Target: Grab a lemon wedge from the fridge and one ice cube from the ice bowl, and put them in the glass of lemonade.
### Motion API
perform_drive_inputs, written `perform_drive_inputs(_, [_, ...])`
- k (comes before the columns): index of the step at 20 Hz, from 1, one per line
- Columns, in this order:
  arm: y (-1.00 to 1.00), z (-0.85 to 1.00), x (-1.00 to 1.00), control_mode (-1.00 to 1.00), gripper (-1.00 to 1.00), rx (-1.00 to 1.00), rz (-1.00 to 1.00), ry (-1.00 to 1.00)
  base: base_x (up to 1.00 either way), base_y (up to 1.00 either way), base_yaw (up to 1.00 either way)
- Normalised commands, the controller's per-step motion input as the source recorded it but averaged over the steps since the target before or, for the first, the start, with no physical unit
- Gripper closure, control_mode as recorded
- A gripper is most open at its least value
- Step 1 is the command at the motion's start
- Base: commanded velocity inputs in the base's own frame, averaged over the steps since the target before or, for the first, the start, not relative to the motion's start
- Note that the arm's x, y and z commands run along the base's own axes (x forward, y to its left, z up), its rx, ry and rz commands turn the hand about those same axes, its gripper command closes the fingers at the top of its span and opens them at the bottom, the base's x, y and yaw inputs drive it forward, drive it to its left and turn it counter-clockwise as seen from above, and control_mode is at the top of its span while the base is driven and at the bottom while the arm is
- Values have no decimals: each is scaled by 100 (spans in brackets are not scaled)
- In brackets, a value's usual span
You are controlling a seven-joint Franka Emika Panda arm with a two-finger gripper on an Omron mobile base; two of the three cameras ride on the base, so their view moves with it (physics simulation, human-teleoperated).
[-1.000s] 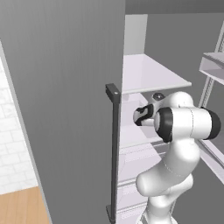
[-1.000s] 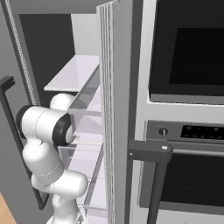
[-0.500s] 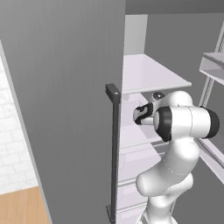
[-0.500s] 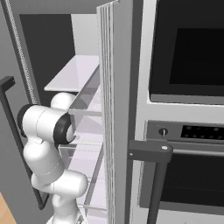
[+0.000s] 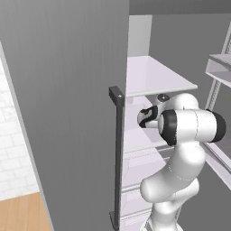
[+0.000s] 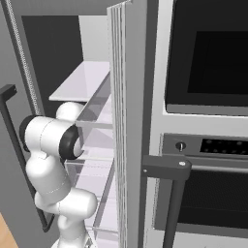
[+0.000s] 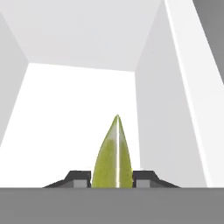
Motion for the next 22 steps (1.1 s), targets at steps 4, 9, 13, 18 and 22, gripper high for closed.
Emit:
perform_drive_inputs(4, [0, 0, 0, -100, 100, 0, 0, 4, 0, 0, 0])
perform_drive_inputs(9, [0, 2, -12, -100, 100, 0, 0, 1, 0, 0, 0])
perform_drive_inputs(13, [0, 11, -83, -100, 100, 3, 0, 0, 0, 0, 0])
perform_drive_inputs(18, [5, 24, -88, -100, 100, 1, 0, 0, 0, 0, 0])
perform_drive_inputs(22, [9, 46, -78, -100, 100, 0, 0, 0, 0, 0, 0])
